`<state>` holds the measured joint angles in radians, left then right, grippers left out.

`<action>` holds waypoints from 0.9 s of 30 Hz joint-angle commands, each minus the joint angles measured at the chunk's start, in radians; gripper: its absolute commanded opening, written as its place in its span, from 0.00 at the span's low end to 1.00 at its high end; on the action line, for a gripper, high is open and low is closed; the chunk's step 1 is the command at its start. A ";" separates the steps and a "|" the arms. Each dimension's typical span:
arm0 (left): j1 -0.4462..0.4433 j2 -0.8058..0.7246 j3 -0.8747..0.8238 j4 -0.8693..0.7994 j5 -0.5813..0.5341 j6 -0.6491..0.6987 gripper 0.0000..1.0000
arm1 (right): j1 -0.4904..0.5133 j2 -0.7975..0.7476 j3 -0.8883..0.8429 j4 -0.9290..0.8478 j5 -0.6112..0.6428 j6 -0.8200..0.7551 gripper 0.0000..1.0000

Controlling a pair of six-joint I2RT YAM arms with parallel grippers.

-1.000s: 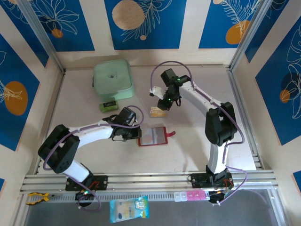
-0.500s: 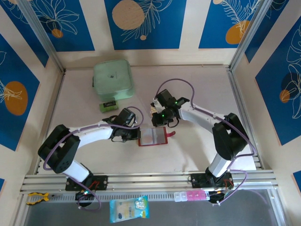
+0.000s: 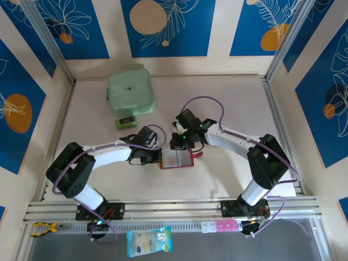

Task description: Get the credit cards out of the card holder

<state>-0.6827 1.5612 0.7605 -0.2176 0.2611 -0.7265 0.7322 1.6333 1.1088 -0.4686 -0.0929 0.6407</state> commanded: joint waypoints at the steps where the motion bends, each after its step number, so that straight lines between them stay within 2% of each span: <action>1: 0.010 0.023 -0.008 -0.001 0.012 0.002 0.05 | 0.014 0.011 -0.016 0.012 -0.039 0.024 0.00; 5: 0.011 0.039 -0.007 0.006 0.015 0.005 0.05 | 0.012 0.007 -0.042 0.032 -0.039 0.035 0.00; 16: 0.012 0.048 -0.006 -0.014 -0.021 0.006 0.04 | -0.008 0.026 -0.083 0.106 -0.117 0.106 0.08; 27: 0.014 0.046 0.007 -0.043 -0.048 0.016 0.04 | -0.014 0.082 -0.093 0.117 -0.149 0.156 0.21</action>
<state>-0.6807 1.5948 0.7601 -0.2104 0.2604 -0.7254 0.7216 1.7061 1.0283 -0.3515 -0.2127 0.7742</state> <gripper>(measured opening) 0.060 0.201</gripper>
